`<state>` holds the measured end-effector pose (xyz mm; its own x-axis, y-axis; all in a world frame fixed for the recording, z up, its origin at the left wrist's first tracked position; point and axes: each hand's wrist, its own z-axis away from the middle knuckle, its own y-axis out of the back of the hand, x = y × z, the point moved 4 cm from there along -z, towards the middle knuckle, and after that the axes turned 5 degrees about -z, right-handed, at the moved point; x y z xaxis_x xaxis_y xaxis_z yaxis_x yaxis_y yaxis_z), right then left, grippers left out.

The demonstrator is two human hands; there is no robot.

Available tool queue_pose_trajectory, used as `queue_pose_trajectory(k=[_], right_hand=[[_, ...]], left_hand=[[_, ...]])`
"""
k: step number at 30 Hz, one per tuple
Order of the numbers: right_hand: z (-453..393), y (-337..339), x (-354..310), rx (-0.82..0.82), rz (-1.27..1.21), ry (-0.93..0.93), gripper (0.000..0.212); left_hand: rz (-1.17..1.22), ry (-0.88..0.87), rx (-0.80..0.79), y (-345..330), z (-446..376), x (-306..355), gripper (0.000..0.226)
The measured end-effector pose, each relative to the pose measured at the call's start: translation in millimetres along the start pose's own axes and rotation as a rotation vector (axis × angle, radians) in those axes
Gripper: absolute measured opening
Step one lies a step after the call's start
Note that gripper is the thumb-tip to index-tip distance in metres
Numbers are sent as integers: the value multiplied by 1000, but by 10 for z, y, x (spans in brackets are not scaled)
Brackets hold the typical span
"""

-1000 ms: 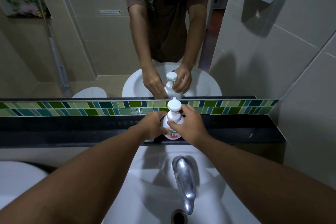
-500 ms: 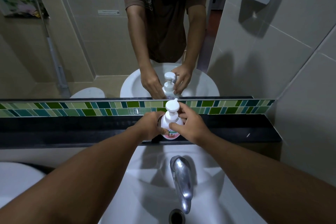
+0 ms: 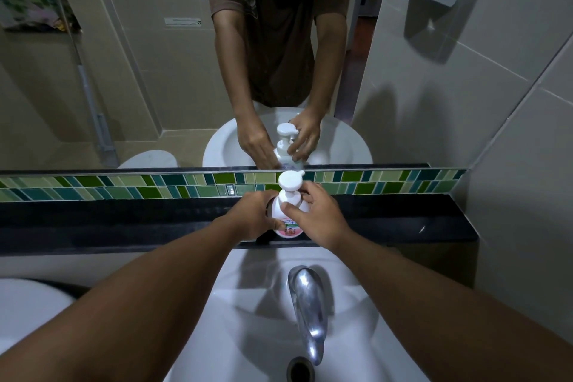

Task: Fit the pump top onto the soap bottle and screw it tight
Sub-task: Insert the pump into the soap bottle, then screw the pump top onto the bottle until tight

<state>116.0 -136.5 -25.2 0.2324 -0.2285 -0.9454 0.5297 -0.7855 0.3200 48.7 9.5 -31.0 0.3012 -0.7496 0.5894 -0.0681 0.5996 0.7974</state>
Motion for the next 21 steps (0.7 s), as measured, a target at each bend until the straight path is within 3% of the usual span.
queue_pose_trajectory(k=[4, 9, 15, 19, 21], right_hand=[[-67, -4, -82, 68, 113, -42, 68], [-111, 73, -39, -55, 17, -63, 95], [-76, 72, 55, -154, -16, -25, 78], [-94, 96, 36, -160, 92, -24, 42], [-91, 84, 17, -148, 184, 1, 34]], left_hand=[[18, -27, 3, 7, 4, 11, 55], [37, -20, 6, -1, -2, -28, 58], [44, -14, 6, -18, -23, -53, 59], [37, -9, 7, -34, -34, -52, 61], [29, -20, 15, -35, -33, -54, 62]])
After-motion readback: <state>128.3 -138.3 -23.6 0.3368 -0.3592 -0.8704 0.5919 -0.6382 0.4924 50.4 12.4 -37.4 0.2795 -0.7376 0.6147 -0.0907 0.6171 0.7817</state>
